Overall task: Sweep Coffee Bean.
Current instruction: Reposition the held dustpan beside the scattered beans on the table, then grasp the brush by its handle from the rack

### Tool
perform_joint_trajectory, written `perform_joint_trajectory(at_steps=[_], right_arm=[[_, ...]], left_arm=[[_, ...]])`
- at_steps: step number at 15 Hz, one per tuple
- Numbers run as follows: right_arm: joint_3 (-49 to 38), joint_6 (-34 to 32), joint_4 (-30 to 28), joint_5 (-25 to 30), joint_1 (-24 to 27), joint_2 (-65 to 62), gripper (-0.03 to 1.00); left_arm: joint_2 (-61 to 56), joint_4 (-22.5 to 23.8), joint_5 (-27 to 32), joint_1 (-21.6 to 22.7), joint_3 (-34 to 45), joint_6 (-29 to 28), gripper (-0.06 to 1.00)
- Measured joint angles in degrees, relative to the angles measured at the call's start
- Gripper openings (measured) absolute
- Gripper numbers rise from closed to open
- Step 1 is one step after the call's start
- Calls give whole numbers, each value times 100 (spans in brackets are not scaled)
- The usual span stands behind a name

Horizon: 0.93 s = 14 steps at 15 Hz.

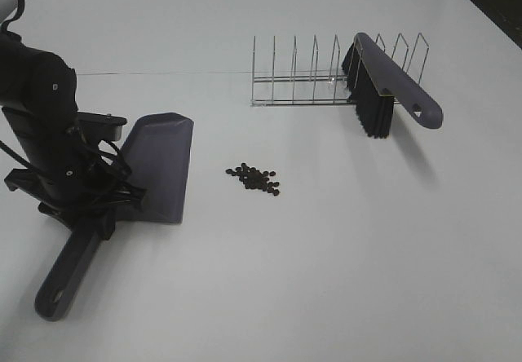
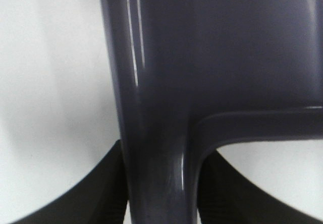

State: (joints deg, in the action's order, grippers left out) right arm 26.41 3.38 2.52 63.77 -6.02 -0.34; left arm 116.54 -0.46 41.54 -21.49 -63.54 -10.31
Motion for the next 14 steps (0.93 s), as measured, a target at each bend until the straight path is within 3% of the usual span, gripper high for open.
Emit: perform_joint_trajectory(at_steps=[7, 10, 14], right_arm=[[0, 0, 0, -6, 0, 0, 63], [504, -556, 241, 143, 0, 1341, 81], [1398, -481, 435, 212, 0, 3346, 91]], left_arm=[[0, 6, 0, 0, 0, 0, 33], [6, -23, 0, 0, 0, 0, 33], [6, -69, -23, 0, 0, 0, 33]])
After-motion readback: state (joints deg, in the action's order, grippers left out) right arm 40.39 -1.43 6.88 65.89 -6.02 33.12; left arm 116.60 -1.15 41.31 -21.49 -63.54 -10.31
